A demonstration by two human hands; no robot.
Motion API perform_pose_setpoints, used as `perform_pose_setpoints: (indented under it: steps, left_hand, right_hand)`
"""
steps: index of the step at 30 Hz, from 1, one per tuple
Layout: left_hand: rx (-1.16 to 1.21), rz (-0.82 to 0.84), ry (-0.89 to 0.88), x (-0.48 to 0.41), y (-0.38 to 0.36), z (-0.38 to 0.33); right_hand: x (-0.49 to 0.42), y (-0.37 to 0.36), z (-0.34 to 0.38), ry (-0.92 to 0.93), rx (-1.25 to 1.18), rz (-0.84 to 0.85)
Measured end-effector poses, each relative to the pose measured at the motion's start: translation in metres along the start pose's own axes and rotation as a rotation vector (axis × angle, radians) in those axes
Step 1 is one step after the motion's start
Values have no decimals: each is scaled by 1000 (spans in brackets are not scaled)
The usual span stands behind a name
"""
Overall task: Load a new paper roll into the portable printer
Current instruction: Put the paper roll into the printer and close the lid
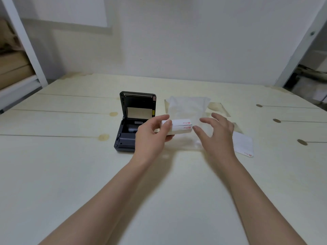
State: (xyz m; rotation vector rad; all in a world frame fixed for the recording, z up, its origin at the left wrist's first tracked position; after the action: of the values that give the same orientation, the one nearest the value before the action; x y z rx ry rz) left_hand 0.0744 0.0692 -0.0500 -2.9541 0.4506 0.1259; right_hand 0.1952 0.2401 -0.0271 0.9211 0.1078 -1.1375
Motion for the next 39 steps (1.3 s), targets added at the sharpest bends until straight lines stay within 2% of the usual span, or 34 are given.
perform_pose_setpoints:
  steps: [1,3,5,6,11,15,20,28,33,39]
  left_hand:
    - [-15,13,-14,-1,6,-3]
    - [-44,28,-45,-5,20,-11]
    - [-60,42,-78,-11,34,-20]
    - [-68,50,-96,-14,42,-24]
    - [-246,86,-250,-32,79,-35]
    - [-395,174,-264,-45,100,-21]
    - [-576,104,-413,-55,97,-21]
    - [-669,96,-575,-68,88,-20]
    - [-754,98,-641,-68,87,-20]
    - [-831,142,-609,-67,85,-8]
  right_hand:
    - [1,1,15,27,-140,15]
    - [11,-13,44,7,-374,210]
    - [27,-35,68,-24,-478,386]
    - [31,-42,77,-3,-471,390]
    - [33,-66,100,8,-428,243]
    - [44,-83,108,68,-254,188]
    - [38,-93,117,139,-86,79]
    - [37,-98,124,258,-24,33]
    - [40,-102,121,249,-39,45]
    - [40,-108,119,323,17,36]
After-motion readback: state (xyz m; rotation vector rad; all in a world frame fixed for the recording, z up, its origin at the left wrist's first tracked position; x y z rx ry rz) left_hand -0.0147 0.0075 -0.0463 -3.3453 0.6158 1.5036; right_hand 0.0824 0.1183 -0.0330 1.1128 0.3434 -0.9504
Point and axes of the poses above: each hand's wrist, its own x-axis away from the middle knuckle, its own y-axis out of the back of the hand, z = x × y, the point moved 9 cm from there along -x, towards the middle knuckle, and after that the axes turned 11 degrees about -z, right-handed, at the moved point
